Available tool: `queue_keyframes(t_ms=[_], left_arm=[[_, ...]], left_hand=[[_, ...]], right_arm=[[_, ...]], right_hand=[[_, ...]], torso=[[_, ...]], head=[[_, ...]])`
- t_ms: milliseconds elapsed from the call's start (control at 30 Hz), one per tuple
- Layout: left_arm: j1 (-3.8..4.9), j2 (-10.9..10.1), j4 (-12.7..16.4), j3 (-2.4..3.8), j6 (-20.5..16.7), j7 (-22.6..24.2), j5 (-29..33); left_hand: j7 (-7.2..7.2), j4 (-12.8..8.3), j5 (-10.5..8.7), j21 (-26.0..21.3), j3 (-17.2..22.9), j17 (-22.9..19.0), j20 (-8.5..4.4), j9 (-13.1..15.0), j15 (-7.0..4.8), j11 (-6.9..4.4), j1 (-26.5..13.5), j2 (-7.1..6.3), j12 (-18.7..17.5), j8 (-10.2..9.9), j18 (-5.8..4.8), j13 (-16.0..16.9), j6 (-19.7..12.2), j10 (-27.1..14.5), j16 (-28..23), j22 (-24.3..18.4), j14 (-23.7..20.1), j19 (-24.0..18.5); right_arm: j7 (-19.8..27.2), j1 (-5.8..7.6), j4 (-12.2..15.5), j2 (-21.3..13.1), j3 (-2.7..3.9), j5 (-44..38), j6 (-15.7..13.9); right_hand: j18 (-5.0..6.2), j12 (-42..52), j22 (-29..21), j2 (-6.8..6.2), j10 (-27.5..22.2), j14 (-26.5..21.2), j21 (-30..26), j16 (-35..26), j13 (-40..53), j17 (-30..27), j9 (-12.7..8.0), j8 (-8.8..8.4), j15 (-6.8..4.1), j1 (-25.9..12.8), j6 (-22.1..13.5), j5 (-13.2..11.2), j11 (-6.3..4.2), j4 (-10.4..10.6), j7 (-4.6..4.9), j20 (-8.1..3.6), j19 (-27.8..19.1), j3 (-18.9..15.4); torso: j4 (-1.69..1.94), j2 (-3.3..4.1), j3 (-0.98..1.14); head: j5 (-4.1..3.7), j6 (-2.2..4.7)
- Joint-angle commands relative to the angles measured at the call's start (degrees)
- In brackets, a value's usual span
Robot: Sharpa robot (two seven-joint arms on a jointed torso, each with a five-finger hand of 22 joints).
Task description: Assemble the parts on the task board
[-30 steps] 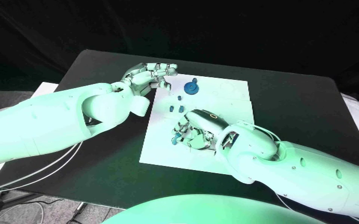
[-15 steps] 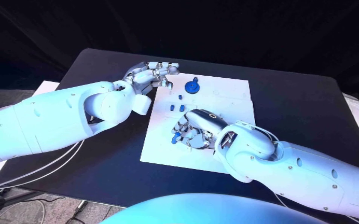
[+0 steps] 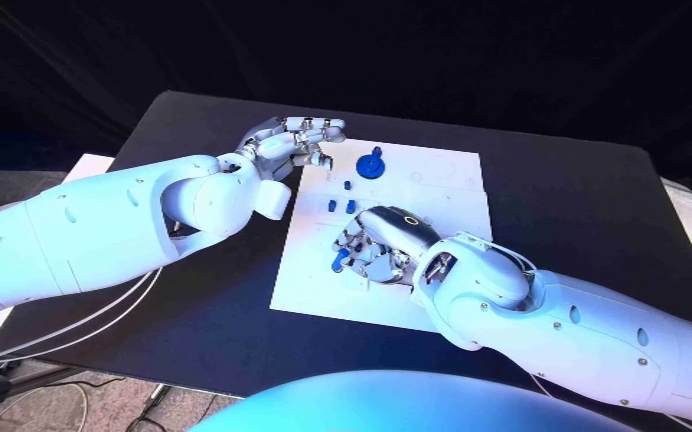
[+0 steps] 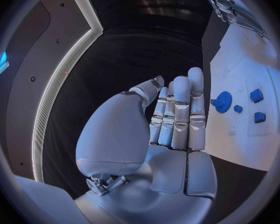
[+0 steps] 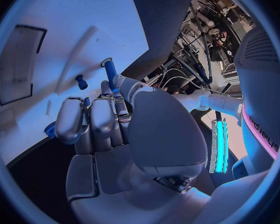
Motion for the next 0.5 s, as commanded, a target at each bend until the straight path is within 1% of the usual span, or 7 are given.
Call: queue_keyframes(t_ms=[33, 200, 333, 400, 500], left_arm=[[-0.02, 0.05, 0.06, 0.05, 1.23, 0.45, -0.17], [-0.02, 0.01, 0.07, 0.05, 1.25, 0.43, -0.17], [-0.02, 0.00, 0.12, 0.05, 1.25, 0.42, -0.17], [-0.02, 0.00, 0.15, 0.05, 1.24, 0.41, -0.17], [-0.02, -0.01, 0.16, 0.05, 1.22, 0.40, -0.17]], left_hand=[[0.01, 0.18, 0.19, -0.18, -0.27, -0.09, 0.31, -0.03, -0.05, 0.11, -0.03, 0.72, 0.15, 0.30, 0.61, 0.06, -0.39, -0.45, 0.18, -0.10, -0.32, -0.12], [-0.01, 0.13, 0.19, -0.21, -0.31, -0.11, 0.31, -0.02, -0.06, 0.09, 0.02, 0.70, 0.25, 0.35, 0.62, 0.07, -0.42, -0.51, 0.21, -0.11, -0.34, -0.12], [-0.01, 0.13, 0.19, -0.21, -0.31, -0.11, 0.31, -0.02, -0.06, 0.09, 0.02, 0.70, 0.25, 0.35, 0.62, 0.07, -0.42, -0.51, 0.21, -0.11, -0.34, -0.12], [-0.01, 0.13, 0.19, -0.21, -0.31, -0.11, 0.31, -0.02, -0.06, 0.09, 0.02, 0.70, 0.25, 0.35, 0.62, 0.07, -0.42, -0.51, 0.21, -0.11, -0.34, -0.12], [-0.01, 0.13, 0.19, -0.21, -0.31, -0.11, 0.31, -0.02, -0.06, 0.09, 0.02, 0.70, 0.25, 0.35, 0.62, 0.07, -0.42, -0.51, 0.21, -0.11, -0.34, -0.12]], right_arm=[[-0.89, -0.07, 0.12, -0.02, 0.01, -1.87, -0.08], [-1.23, -0.07, 0.09, -0.06, 0.01, -2.31, 1.63], [-1.61, -0.06, -0.02, 0.06, 0.01, -2.75, 4.77], [-1.74, -0.06, -0.09, 0.14, 0.01, -2.82, 6.27], [-1.92, -0.06, -0.18, 0.20, 0.01, -2.91, 7.83]], right_hand=[[-0.87, 0.30, 0.06, 0.53, 1.58, 1.39, 0.35, 0.34, 0.10, 0.00, 0.06, 0.35, 0.05, -0.17, 0.20, 0.23, -1.01, -0.36, 0.15, 0.02, 0.35, -0.14], [-0.85, 0.24, 0.01, 0.48, 1.63, 1.39, 0.33, 0.38, 0.11, 0.02, 0.07, 0.36, 0.06, -0.42, 0.24, 0.20, -1.01, -0.37, 0.14, 0.03, 0.30, -0.21], [-0.85, 0.18, 0.01, 0.46, 1.69, 1.37, 0.33, 0.36, 0.11, -0.04, 0.08, 0.36, 0.06, -0.69, 0.29, 0.05, -1.02, -0.38, 0.12, 0.04, 0.28, -0.30], [-0.84, 0.14, -0.04, 0.43, 1.73, 1.35, 0.30, 0.35, 0.11, -0.07, 0.09, 0.37, 0.06, -0.86, 0.32, -0.02, -1.03, -0.39, 0.09, 0.04, 0.23, -0.39], [-0.83, 0.13, -0.05, 0.42, 1.73, 1.35, 0.29, 0.35, 0.11, -0.07, 0.09, 0.37, 0.06, -0.90, 0.33, -0.03, -1.03, -0.39, 0.08, 0.05, 0.22, -0.40]], torso=[[-0.02, -0.05, -0.02], [-0.06, -0.02, -0.04], [-0.06, -0.02, -0.04], [-0.03, -0.02, -0.06], [-0.02, -0.04, -0.05]], head=[[0.03, -0.11], [0.06, -0.22], [0.07, -0.24], [-0.05, -0.36], [-0.12, -0.43]])
